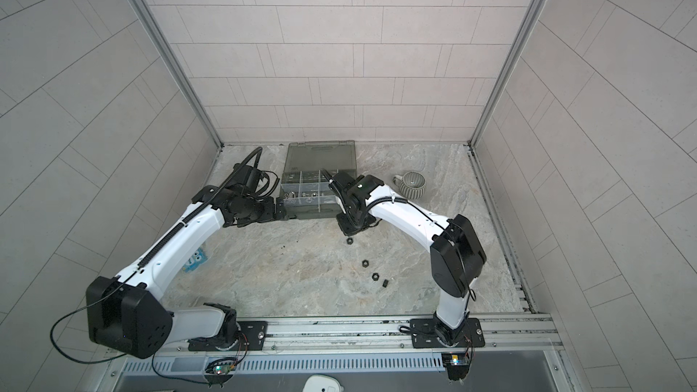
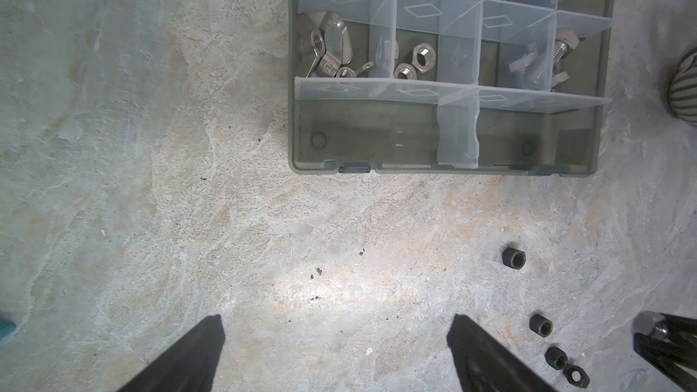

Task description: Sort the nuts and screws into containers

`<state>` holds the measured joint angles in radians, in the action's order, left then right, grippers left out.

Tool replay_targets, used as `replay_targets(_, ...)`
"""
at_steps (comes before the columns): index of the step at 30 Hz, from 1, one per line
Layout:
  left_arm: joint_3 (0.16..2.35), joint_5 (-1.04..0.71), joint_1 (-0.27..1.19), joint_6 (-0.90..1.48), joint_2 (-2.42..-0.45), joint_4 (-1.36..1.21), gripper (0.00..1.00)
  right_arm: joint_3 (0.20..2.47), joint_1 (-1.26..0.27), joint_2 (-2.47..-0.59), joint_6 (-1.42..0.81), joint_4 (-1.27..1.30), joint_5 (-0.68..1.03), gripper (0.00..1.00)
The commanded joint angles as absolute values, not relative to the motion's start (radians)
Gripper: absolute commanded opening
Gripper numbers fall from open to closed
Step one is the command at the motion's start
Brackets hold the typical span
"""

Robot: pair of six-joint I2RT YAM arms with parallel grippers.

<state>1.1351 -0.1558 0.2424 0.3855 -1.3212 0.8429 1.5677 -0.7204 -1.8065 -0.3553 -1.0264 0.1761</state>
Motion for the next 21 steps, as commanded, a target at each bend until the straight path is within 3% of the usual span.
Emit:
replay_targets(1, 1.156, -0.171, 0.224, 0.368, -1.331, 0.847, 1.00, 1.684, -0.718, -1.886, -0.321, -1.088, 0.166, 0.17)
replay_targets(21, 1.160, -0.321, 0.084, 0.292, -1.413, 0.914, 1.00, 2.502, -0.659, -2.445, -0.302, -1.206, 0.285, 0.18)
